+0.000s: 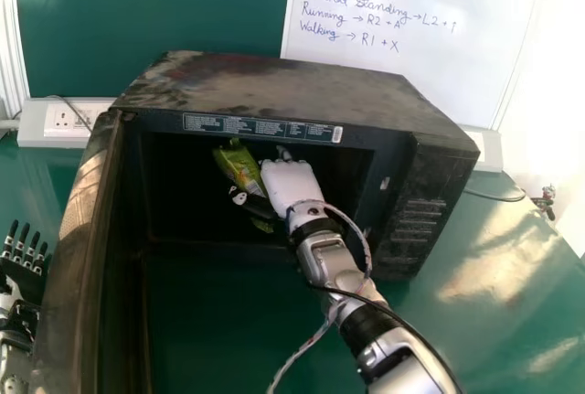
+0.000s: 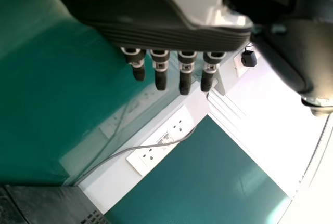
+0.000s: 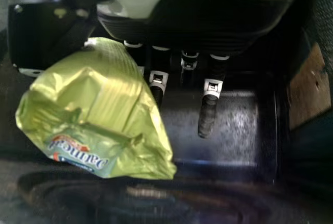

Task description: Put biscuit inside oven

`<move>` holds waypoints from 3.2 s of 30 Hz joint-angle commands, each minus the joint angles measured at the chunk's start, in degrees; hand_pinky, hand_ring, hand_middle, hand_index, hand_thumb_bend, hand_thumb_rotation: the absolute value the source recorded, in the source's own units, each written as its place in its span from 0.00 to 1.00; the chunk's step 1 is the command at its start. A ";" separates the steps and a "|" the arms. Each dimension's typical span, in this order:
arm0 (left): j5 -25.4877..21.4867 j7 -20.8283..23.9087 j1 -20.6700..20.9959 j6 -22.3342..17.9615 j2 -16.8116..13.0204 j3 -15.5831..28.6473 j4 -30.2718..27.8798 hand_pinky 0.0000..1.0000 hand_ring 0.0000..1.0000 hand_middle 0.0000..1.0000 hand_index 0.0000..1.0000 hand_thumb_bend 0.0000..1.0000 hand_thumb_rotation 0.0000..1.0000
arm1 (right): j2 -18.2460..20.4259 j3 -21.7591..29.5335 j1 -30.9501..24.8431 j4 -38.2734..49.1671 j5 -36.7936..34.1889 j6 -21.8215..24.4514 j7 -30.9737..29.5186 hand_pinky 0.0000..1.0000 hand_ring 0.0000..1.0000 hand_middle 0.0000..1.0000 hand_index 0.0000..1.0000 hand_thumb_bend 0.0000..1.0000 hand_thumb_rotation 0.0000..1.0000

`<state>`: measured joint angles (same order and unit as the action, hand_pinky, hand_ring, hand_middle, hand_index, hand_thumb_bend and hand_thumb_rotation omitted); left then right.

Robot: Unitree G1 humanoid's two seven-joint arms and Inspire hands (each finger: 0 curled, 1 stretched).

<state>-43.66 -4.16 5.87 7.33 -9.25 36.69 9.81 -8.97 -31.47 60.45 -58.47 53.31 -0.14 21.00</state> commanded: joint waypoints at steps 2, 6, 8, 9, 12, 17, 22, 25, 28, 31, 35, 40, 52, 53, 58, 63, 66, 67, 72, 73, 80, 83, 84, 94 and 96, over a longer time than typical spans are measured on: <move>0.71 1.67 -2.23 2.54 1.48 -0.64 2.04 0.68 0.73 0.44 0.55 0.50 0.00 | 0.73 -0.41 2.25 -1.48 -0.85 -0.07 2.03 0.44 0.42 0.42 0.54 0.52 0.00; 0.73 1.32 -2.43 2.27 1.59 -0.69 1.89 0.68 0.73 0.44 0.55 0.50 0.00 | 0.89 -0.81 2.64 -2.75 -1.27 -0.20 2.86 0.45 0.42 0.42 0.54 0.52 0.00; 0.71 1.36 -2.50 2.38 1.55 -0.70 1.75 0.66 0.73 0.44 0.55 0.50 0.00 | 0.86 -0.82 2.64 -3.11 -1.72 -0.69 3.29 0.45 0.43 0.42 0.54 0.52 0.00; 0.67 1.55 -2.51 2.55 1.51 -0.67 1.66 0.66 0.72 0.44 0.55 0.50 0.00 | 0.86 -0.79 2.65 -3.32 -1.97 -1.02 3.43 0.45 0.42 0.42 0.54 0.52 0.00; 0.59 1.59 -2.45 2.78 1.28 -0.57 1.86 0.67 0.72 0.44 0.55 0.50 0.00 | 0.96 -0.71 2.70 -3.72 -2.45 -1.32 3.29 0.43 0.42 0.42 0.54 0.52 0.00; 0.43 0.85 -2.38 2.44 1.05 -0.49 2.43 0.68 0.74 0.44 0.55 0.50 0.00 | 1.32 -1.09 2.61 -3.67 -2.44 0.43 2.68 0.48 0.47 0.44 0.54 0.52 0.00; 0.67 0.81 -2.36 2.20 0.97 -0.50 2.68 0.68 0.74 0.44 0.55 0.50 0.00 | 1.78 -1.22 2.33 -2.48 -2.92 3.46 -0.52 0.60 0.68 0.68 0.62 0.60 0.13; 0.56 0.87 -2.37 2.36 0.97 -0.47 2.62 0.68 0.73 0.44 0.55 0.50 0.00 | 1.51 -1.17 1.59 -0.90 -3.15 4.26 -1.65 0.65 0.74 0.80 0.77 0.78 0.24; 0.59 0.97 -2.39 2.28 1.08 -0.48 2.51 0.67 0.73 0.44 0.55 0.50 0.00 | 1.16 -1.39 0.80 0.85 -3.09 5.53 -3.01 0.68 0.78 0.85 0.82 0.81 0.29; 0.74 1.28 -2.48 2.28 1.22 -0.59 2.17 0.65 0.72 0.44 0.55 0.50 0.00 | 0.70 -1.28 -0.39 3.19 -3.26 6.40 -4.44 0.71 0.80 0.87 0.83 0.82 0.34; 0.74 0.78 -2.56 2.20 1.14 -0.65 2.23 0.66 0.72 0.45 0.56 0.50 0.00 | -0.03 -0.92 -2.54 7.01 -3.63 7.54 -6.28 0.73 0.82 0.88 0.85 0.83 0.38; 0.84 1.10 -2.50 2.18 1.23 -0.66 2.11 0.67 0.73 0.44 0.55 0.50 0.00 | -1.97 -0.46 -6.41 14.54 -4.04 8.71 -10.20 0.76 0.86 0.90 0.88 0.81 0.46; 1.03 0.66 -2.05 1.76 0.91 -0.52 3.26 0.68 0.74 0.44 0.55 0.50 0.00 | -7.06 -0.18 -15.72 31.43 -1.45 11.38 -16.90 0.80 0.84 0.91 0.92 0.81 0.68; 1.04 0.67 -2.06 1.73 0.92 -0.52 3.26 0.68 0.74 0.44 0.55 0.50 0.00 | -7.43 -0.05 -16.37 32.57 -1.31 11.55 -17.50 0.81 0.85 0.91 0.93 0.81 0.69; 1.01 0.86 -1.98 1.78 0.99 -0.53 3.23 0.69 0.74 0.44 0.55 0.50 0.00 | -9.09 1.08 -19.60 37.38 -1.36 11.33 -18.68 0.83 0.86 0.89 0.91 0.84 0.70; 0.59 0.72 -1.63 2.02 0.94 -0.39 3.64 0.70 0.74 0.44 0.55 0.50 0.00 | -11.15 2.56 -23.32 42.70 -1.70 9.78 -18.97 0.82 0.86 0.88 0.90 0.84 0.68; 0.88 1.22 -1.45 1.91 1.04 -0.57 3.51 0.68 0.73 0.44 0.55 0.50 0.00 | -12.28 3.85 -26.02 46.30 -2.07 8.69 -19.09 0.82 0.86 0.88 0.90 0.84 0.67; 0.94 1.22 -1.40 1.84 1.06 -0.60 3.53 0.69 0.73 0.44 0.55 0.50 0.00 | -12.69 4.16 -26.94 47.39 -1.92 8.38 -18.83 0.82 0.87 0.88 0.90 0.84 0.66; 1.14 0.64 -1.10 1.46 0.86 -0.65 4.30 0.69 0.73 0.44 0.55 0.50 0.00 | -14.54 5.85 -31.69 52.16 -0.80 6.37 -16.38 0.77 0.83 0.85 0.88 0.87 0.65; 1.13 0.77 -1.04 1.54 0.84 -0.64 4.30 0.69 0.73 0.44 0.55 0.50 0.00 | -14.81 6.22 -32.70 53.12 -0.63 6.14 -15.91 0.77 0.83 0.85 0.88 0.88 0.64; 1.07 0.92 -0.88 1.66 0.86 -0.53 4.21 0.68 0.72 0.44 0.55 0.50 0.00 | -15.99 10.04 -40.46 59.65 -2.65 2.22 -12.62 0.77 0.83 0.86 0.89 0.91 0.62; 1.22 1.08 -0.85 1.70 0.80 -0.59 4.19 0.69 0.72 0.44 0.55 0.50 0.00 | -16.27 12.07 -43.86 61.32 -5.30 -1.75 -10.78 0.80 0.84 0.87 0.90 0.91 0.61; 1.25 0.93 -0.85 1.65 0.75 -0.60 4.26 0.69 0.72 0.44 0.55 0.50 0.00 | -16.35 12.68 -44.73 61.03 -6.35 -3.53 -9.85 0.80 0.84 0.87 0.90 0.90 0.60; 0.92 0.76 -1.10 1.49 1.00 -0.41 3.98 0.66 0.72 0.44 0.55 0.50 0.00 | -17.05 16.94 -49.25 52.83 -12.07 -18.54 -1.40 0.78 0.83 0.85 0.90 0.86 0.65; 0.82 0.54 -1.15 1.61 0.83 -0.39 4.07 0.65 0.71 0.44 0.55 0.50 0.00 | -16.91 17.64 -49.80 51.36 -13.38 -20.95 -0.61 0.79 0.83 0.85 0.90 0.86 0.67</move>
<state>-43.48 -4.86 6.45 6.73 -9.50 36.70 11.82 -25.47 -14.82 11.42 -6.08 40.99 -19.49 19.35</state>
